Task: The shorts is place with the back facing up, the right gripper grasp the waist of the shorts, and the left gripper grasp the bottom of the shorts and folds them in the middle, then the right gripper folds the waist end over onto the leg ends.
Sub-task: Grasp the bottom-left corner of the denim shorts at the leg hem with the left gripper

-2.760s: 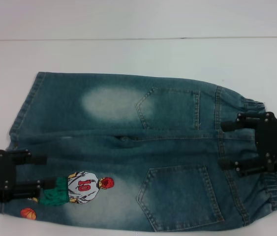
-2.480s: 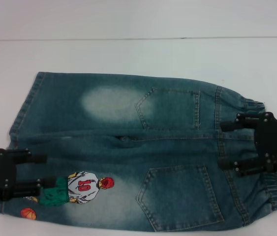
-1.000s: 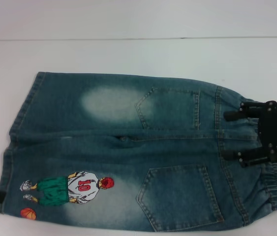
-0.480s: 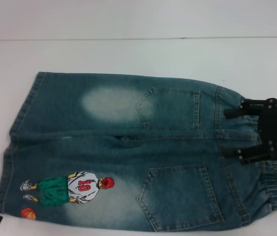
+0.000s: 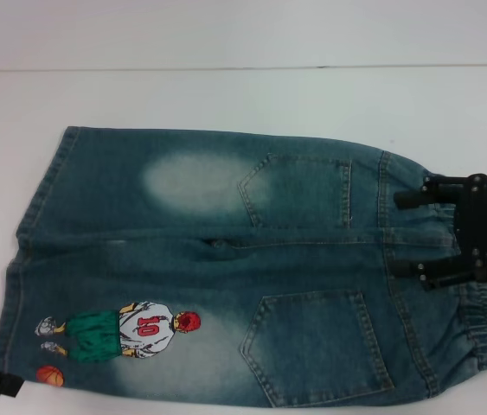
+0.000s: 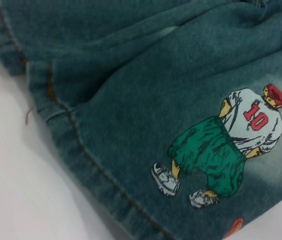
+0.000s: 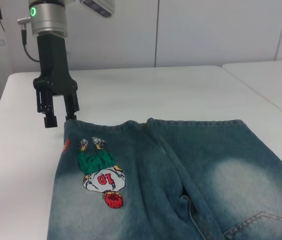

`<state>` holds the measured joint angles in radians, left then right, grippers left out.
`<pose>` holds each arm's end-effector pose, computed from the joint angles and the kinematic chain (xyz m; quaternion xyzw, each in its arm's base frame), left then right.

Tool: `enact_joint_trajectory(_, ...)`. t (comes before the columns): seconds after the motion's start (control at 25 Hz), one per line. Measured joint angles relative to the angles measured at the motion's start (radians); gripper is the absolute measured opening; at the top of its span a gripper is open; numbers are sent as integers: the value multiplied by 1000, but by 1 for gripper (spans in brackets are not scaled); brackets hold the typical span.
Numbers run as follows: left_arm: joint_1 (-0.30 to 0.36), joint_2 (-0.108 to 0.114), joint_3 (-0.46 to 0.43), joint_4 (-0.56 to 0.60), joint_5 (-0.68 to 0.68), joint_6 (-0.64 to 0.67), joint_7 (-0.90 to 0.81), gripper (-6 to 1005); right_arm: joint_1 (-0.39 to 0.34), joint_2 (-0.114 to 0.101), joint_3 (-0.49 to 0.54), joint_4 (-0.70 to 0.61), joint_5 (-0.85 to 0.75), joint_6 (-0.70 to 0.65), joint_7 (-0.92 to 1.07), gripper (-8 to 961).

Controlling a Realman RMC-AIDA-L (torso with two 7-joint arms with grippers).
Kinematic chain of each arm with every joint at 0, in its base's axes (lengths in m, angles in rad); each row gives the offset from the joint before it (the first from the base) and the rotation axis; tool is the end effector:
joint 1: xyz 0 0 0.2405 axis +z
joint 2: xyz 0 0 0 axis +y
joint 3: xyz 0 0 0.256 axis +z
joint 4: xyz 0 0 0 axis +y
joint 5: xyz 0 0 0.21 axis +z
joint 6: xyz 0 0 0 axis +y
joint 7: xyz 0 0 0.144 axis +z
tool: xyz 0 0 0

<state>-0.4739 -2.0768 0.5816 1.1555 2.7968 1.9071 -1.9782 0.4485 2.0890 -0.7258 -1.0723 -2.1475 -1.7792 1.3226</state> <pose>-0.3236 0.2690 0.0768 -0.8720 -0.4714 0.1091 0.0733 0.2530 0.3093 0.0485 -0.9832 0.0568 0.1286 0.1165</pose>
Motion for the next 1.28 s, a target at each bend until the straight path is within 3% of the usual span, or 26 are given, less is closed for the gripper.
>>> enact_joint_trajectory(0.36, -21, -13, 8, -4, -14, -24, 20, 734, -2, 0, 2, 5, 2, 0, 0, 912)
enact_joint_trajectory(0.76, -36, -7, 7, -79, -22, -78, 66, 732, -5, 0, 2, 5, 2, 0, 0, 912)
enact_joint_trajectory(1.0, -39, -5, 10, -104, -18, -92, 66, 557, -5, 0, 2, 5, 2, 1, 0, 912)
enact_joint_trajectory(1.28, -43, -4, 14, -104, -9, -85, 60, 263, -6, 2, 2, 5, 1, 1, 4, 911)
